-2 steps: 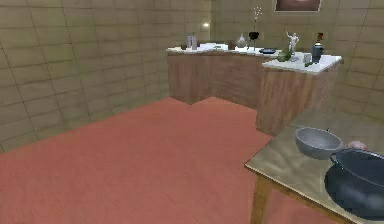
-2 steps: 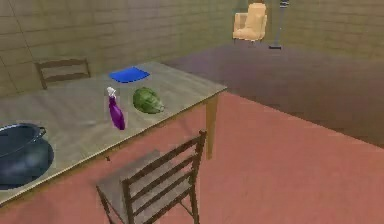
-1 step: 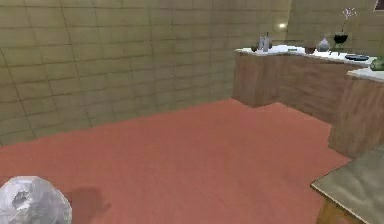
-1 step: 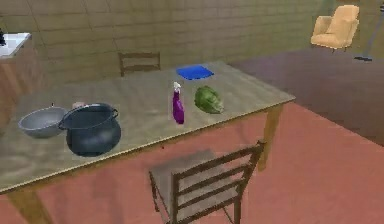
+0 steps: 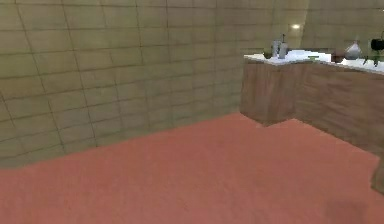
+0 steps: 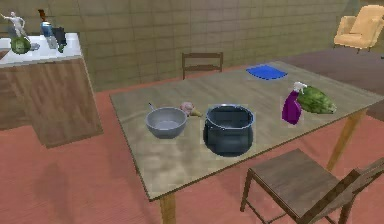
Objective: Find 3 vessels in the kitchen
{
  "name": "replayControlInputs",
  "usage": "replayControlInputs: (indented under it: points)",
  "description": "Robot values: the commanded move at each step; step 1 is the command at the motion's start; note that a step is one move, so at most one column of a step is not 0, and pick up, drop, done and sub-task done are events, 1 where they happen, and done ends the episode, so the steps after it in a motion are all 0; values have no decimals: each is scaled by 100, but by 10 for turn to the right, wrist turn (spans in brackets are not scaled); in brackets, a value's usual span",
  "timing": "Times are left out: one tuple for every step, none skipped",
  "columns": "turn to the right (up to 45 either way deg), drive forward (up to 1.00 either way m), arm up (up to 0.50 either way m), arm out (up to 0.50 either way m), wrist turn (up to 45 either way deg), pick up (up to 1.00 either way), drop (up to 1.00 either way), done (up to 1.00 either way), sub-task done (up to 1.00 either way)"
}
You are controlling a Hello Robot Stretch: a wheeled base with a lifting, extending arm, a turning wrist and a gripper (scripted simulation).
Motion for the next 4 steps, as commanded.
replayControlInputs:
  points:
    - [30, 0, 0, 0, 0, 0, 0, 0, 0]
    - [-450, 0, 0, 0, 0, 0, 0, 0, 0]
    - [-450, 0, 0, 0, 0, 0, 0, 0, 0]
    - [-270, 0, 0, 0, 0, 0, 0, 0, 0]
